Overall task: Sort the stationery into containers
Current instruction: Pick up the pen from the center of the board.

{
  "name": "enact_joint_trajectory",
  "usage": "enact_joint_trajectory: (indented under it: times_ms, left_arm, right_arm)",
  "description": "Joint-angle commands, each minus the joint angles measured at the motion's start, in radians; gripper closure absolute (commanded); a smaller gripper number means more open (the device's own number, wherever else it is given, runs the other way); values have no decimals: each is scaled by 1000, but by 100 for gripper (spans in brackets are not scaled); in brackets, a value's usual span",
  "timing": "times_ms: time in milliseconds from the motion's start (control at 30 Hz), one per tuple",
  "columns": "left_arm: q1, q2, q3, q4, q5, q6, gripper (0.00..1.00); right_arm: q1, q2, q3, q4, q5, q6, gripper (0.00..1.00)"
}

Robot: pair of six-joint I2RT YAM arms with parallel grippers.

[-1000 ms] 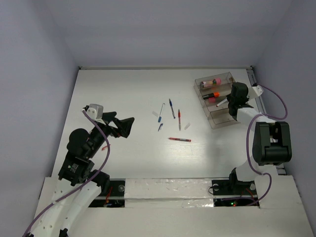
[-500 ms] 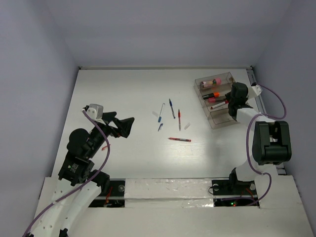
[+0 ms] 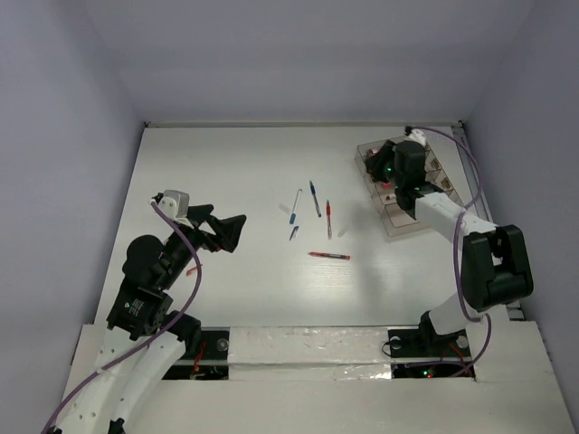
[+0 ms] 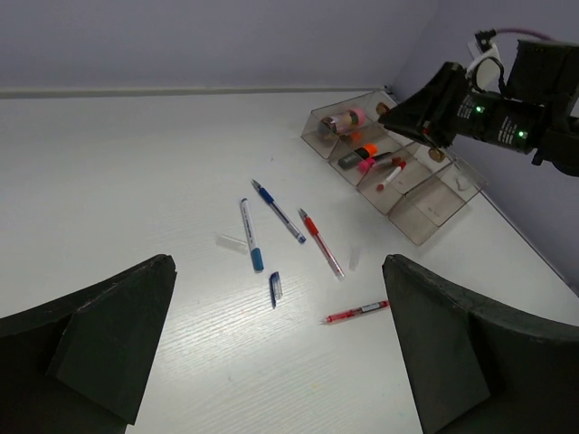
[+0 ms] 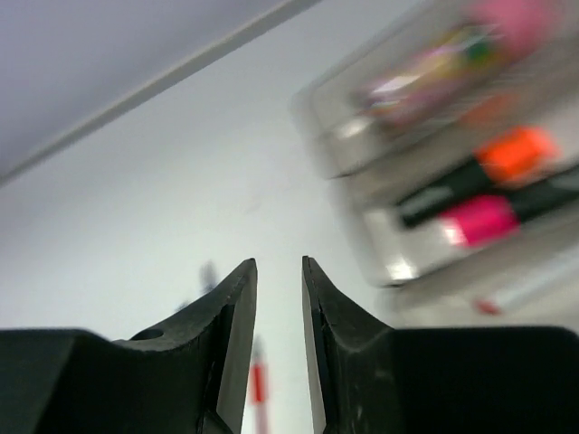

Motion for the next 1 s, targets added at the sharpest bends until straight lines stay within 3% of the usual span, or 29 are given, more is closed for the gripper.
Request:
enact_joint_trajectory:
  times_ms: [0,133,300,633,967]
  left_arm:
    - [4,9,37,43,13,1,1]
    - [13,15,37,44,21,0,1]
    - [13,12,35,47,30,0,1]
    - [13,-10,37,44,30,0,1]
    - [4,-19,38,43,26,1,1]
  right_arm:
    - [148,9,148,-92,-105,-142,68]
    - [310,110,254,-190,-112,-128,67]
    - [430,282,427,-347,15,-156,59]
    - [493,471,605,-494,139,-151,56]
    - [502,598,682,-553,110,-148,56]
